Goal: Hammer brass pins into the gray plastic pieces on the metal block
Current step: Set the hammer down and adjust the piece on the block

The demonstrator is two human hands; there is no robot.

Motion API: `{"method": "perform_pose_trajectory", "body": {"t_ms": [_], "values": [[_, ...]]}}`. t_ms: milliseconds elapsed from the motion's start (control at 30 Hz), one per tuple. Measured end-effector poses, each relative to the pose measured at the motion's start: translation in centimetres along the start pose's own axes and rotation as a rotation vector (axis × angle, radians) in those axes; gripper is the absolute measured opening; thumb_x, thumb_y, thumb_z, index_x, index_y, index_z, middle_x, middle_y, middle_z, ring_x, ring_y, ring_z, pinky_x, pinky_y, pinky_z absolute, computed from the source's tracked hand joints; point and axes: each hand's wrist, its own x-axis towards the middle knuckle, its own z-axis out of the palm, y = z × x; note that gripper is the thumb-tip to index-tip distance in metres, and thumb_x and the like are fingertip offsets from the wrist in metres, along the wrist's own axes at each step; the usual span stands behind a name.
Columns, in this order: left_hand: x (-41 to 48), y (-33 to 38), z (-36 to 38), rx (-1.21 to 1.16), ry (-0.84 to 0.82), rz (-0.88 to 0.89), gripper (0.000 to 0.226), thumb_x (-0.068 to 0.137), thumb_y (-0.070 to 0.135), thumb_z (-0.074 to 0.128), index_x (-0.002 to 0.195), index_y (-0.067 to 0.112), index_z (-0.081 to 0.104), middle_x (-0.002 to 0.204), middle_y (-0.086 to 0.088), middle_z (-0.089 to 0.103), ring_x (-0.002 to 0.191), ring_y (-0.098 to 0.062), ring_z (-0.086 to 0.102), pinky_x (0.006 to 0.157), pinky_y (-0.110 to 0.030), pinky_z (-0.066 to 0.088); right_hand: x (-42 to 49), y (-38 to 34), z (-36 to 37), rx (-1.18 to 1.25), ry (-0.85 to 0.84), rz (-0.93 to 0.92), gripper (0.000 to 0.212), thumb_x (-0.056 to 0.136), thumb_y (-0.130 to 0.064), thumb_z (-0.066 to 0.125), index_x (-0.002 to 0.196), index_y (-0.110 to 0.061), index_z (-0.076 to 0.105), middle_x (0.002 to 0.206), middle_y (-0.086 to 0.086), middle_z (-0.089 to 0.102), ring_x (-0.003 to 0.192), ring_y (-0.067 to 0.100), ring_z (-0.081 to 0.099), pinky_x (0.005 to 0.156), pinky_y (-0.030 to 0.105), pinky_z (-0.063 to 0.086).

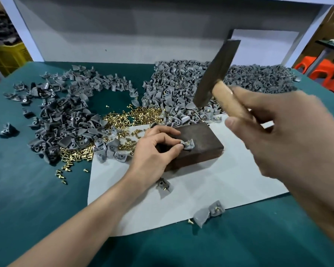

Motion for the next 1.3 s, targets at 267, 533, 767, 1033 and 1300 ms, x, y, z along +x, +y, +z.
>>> {"method": "perform_pose_trajectory", "body": {"t_ms": [267,533,767,1033,1300], "values": [[-0.9,3.8,-1.0,0.02,0.009,0.024,0.026,0.081,0.005,0.069,0.068,0.024,0.056,0.095,0.012,0.072,0.091,0.005,0.061,0.094,-0.029,0.046,-0.2,7.4,5.5,0.964,-0.086,0.551,0.012,0.093,-0.01,0.053,0.09,-0.011,0.064,0.058,0.009,0.044,0.03,0.015,0.033,0.034,0.015,0.026],[-2.8,9.0,-0.9,-0.589,-0.284,-0.218,0.033,0.084,-0.005,0.062,0.059,0.015,0.069,0.076,-0.013,0.074,0.074,-0.025,0.074,0.067,-0.02,0.056,-0.9,11.3,7.7,1.423,-0.129,0.662,0.008,0.086,-0.018,0.049,0.093,-0.015,0.048,0.052,-0.002,0.045,0.028,0.003,0.031,0.027,0.012,0.027],[-2.7,9.4,0.2,-0.576,-0.244,-0.207,0.032,0.084,-0.007,0.061,0.059,0.013,0.065,0.073,-0.013,0.073,0.074,-0.025,0.074,0.068,-0.019,0.055,-1.1,11.3,7.9,1.437,-0.12,0.646,0.01,0.083,-0.018,0.052,0.092,-0.013,0.05,0.054,0.002,0.043,0.027,0.005,0.03,0.028,0.012,0.025],[-2.7,9.2,0.6,-0.574,-0.263,-0.158,0.027,0.083,-0.008,0.062,0.064,0.01,0.066,0.073,-0.012,0.073,0.073,-0.022,0.074,0.067,-0.017,0.055,-1.3,11.1,8.0,1.424,-0.116,0.621,0.01,0.079,-0.019,0.057,0.086,-0.011,0.054,0.058,0.005,0.04,0.028,0.008,0.029,0.03,0.013,0.026],[-0.1,3.3,1.7,0.149,0.099,-0.018,0.018,0.079,0.004,0.07,0.073,0.019,0.063,0.091,0.009,0.067,0.094,-0.012,0.06,0.095,-0.043,0.046,-1.1,7.7,3.2,0.774,-0.16,0.357,0.026,0.093,-0.011,0.057,0.093,-0.032,0.072,0.056,0.007,0.045,0.029,0.018,0.036,0.034,0.017,0.032]]}}
